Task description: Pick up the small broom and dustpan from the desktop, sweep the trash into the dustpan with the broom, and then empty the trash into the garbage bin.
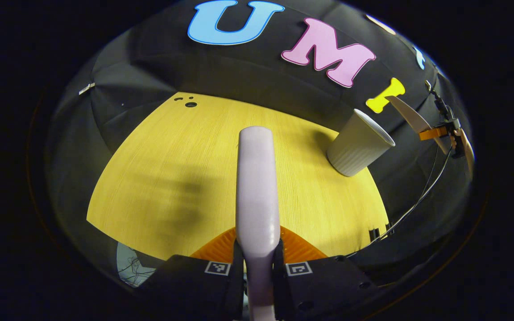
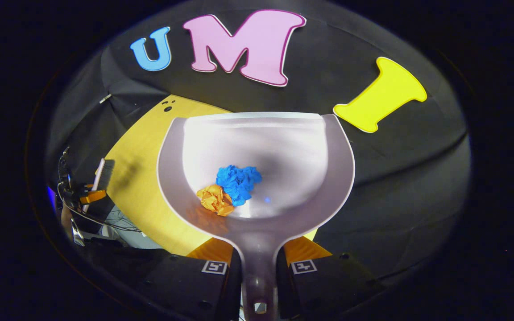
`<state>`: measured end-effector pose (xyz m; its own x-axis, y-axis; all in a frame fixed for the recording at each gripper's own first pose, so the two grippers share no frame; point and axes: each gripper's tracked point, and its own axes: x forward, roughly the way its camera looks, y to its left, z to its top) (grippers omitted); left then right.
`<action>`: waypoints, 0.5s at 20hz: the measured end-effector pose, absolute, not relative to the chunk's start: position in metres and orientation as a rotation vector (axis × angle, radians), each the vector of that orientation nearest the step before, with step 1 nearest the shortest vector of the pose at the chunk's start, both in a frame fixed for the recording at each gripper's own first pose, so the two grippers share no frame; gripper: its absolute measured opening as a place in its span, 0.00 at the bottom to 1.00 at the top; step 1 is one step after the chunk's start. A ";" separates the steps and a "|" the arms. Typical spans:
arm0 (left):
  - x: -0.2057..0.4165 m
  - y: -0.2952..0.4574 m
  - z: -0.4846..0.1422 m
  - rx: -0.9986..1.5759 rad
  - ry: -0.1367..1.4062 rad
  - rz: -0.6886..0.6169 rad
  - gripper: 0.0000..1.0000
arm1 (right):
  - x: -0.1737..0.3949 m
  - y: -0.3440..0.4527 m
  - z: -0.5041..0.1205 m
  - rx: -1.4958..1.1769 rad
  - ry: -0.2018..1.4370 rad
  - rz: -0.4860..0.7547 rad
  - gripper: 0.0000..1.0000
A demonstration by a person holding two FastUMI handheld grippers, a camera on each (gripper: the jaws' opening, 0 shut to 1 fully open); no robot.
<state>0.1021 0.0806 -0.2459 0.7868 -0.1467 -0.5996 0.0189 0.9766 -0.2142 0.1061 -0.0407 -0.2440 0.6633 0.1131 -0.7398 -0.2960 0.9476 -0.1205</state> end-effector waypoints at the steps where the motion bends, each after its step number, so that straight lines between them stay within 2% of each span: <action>1: 0.108 0.079 -0.244 -0.204 0.666 -0.081 0.31 | 0.105 -0.041 -0.244 -0.250 0.822 0.230 0.37; 9: 0.157 0.065 -0.236 -0.211 0.710 -0.026 0.31 | 0.103 -0.043 -0.243 -0.322 0.908 0.239 0.37; 10: 0.161 0.065 -0.234 -0.197 0.715 -0.023 0.31 | 0.102 -0.045 -0.243 -0.350 0.922 0.238 0.41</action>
<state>0.1610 0.0648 -0.2342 0.7555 -0.0877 -0.6492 -0.0466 0.9813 -0.1868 0.1020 -0.0447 -0.2431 0.5845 0.0511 -0.8098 -0.3472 0.9178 -0.1927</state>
